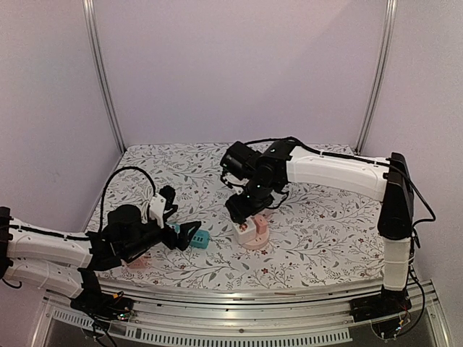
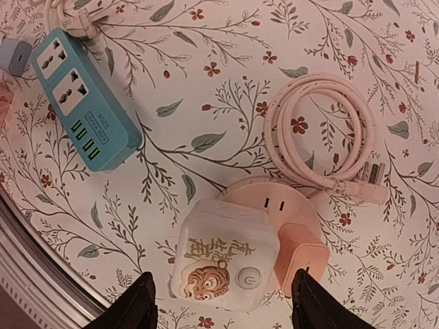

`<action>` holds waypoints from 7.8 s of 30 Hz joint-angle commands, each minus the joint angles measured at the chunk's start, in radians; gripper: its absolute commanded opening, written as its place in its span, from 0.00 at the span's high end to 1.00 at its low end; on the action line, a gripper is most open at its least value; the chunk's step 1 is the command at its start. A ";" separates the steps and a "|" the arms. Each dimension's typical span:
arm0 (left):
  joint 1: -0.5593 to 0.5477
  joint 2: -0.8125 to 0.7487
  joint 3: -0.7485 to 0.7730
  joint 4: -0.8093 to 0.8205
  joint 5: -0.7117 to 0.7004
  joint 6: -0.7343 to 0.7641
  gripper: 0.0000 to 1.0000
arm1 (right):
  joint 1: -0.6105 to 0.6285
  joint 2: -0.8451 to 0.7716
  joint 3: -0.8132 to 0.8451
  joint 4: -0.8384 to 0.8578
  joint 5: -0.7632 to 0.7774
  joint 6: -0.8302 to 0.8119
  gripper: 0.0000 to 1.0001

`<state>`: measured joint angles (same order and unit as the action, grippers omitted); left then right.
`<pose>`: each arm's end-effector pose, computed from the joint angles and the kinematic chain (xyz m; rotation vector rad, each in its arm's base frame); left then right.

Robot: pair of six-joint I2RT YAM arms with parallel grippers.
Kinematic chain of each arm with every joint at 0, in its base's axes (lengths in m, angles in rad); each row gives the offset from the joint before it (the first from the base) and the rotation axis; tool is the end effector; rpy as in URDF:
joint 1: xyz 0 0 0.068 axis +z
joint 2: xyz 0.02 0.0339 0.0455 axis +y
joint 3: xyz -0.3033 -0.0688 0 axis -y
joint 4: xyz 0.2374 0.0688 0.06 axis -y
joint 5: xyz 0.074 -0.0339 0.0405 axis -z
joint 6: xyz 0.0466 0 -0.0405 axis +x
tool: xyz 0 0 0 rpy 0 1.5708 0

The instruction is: Insert the plug

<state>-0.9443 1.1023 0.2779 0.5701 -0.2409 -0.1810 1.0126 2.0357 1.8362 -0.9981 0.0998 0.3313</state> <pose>0.1284 -0.1585 0.2206 0.5277 1.7792 -0.5730 0.2393 0.3745 0.2843 -0.9041 2.6291 0.2181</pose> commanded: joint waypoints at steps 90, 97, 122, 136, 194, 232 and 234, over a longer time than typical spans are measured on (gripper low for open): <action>0.054 0.015 0.600 -1.700 -0.264 -0.763 0.01 | -0.107 -0.210 -0.531 0.558 0.026 -0.087 0.01; 0.095 -0.018 0.534 -1.697 -0.083 -0.791 0.01 | -0.108 -0.201 -0.538 0.567 0.015 -0.092 0.01; 0.210 0.031 0.315 -1.456 -0.023 -0.815 0.29 | -0.108 -0.184 -0.571 0.599 -0.032 -0.092 0.01; 0.211 0.030 0.368 -1.437 -0.019 -0.749 0.96 | -0.112 -0.194 -0.587 0.595 0.003 -0.086 0.01; -0.044 0.431 0.331 -0.129 0.183 0.725 1.00 | -0.176 -0.551 -0.619 0.357 -0.436 -0.014 0.01; -0.045 0.436 0.291 -0.040 0.577 1.262 1.00 | -0.175 -0.111 -0.269 0.073 -0.803 0.049 0.01; -0.046 0.444 0.295 -0.038 0.573 1.287 1.00 | -0.175 -0.091 -0.256 0.061 -0.810 0.047 0.01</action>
<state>-0.9752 1.5322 0.5728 0.4709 0.3126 1.0298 0.8429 1.8908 1.5440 -0.8822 -0.6605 0.3668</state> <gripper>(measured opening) 0.592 0.988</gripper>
